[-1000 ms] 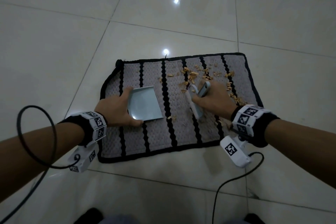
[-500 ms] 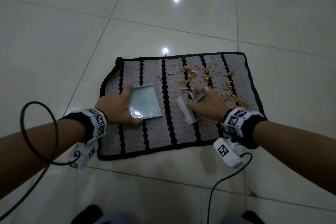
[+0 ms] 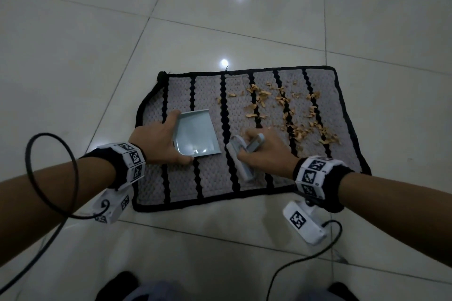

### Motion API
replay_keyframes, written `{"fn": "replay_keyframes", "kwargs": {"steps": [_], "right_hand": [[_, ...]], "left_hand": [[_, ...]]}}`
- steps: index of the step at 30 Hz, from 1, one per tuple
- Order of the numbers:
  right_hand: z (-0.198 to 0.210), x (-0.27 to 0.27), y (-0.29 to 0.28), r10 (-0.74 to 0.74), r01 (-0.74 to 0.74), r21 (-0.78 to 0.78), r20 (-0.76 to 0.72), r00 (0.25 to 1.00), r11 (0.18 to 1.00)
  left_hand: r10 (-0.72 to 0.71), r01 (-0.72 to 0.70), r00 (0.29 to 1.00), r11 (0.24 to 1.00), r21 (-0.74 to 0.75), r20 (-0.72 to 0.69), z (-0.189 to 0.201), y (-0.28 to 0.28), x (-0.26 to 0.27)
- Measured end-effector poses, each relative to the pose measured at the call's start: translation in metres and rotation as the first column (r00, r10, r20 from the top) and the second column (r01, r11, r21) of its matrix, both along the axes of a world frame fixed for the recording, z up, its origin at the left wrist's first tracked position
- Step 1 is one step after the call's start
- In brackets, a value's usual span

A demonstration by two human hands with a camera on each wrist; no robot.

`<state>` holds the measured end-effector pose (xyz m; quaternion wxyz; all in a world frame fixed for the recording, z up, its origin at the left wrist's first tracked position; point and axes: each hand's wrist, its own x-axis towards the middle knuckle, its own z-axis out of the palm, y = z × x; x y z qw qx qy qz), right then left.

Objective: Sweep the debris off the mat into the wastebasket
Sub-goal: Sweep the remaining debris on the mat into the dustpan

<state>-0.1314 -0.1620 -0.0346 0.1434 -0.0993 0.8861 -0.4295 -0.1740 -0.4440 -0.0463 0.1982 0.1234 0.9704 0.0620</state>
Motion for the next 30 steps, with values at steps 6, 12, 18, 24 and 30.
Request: {"fn": "replay_keyframes", "kwargs": {"steps": [6,12,18,24,30], "right_hand": [[0.006,-0.025,0.054,-0.116,0.116,0.027,0.027,0.993,0.993],[0.025,-0.06,0.052,-0.247,0.249,0.001,-0.131,0.96,0.968],[0.026,-0.078,-0.015,-0.191,0.183,-0.083,-0.109,0.976,0.98],[0.004,-0.061,-0.012,-0.095,0.094,-0.006,-0.052,0.994,0.996],[0.017,-0.063,0.044,-0.233,0.243,0.098,-0.105,0.967,0.965]], "left_hand": [[-0.017,0.017,1.0,1.0,0.004,0.008,0.0,0.001,-0.001],[-0.014,0.014,1.0,1.0,0.012,0.012,0.003,-0.001,-0.003],[-0.032,0.032,0.999,0.999,0.01,0.016,0.007,-0.003,-0.013],[-0.018,0.017,1.0,1.0,0.017,0.022,0.006,-0.002,-0.01],[-0.008,0.007,1.0,1.0,0.03,0.015,0.004,-0.003,-0.011]]}}
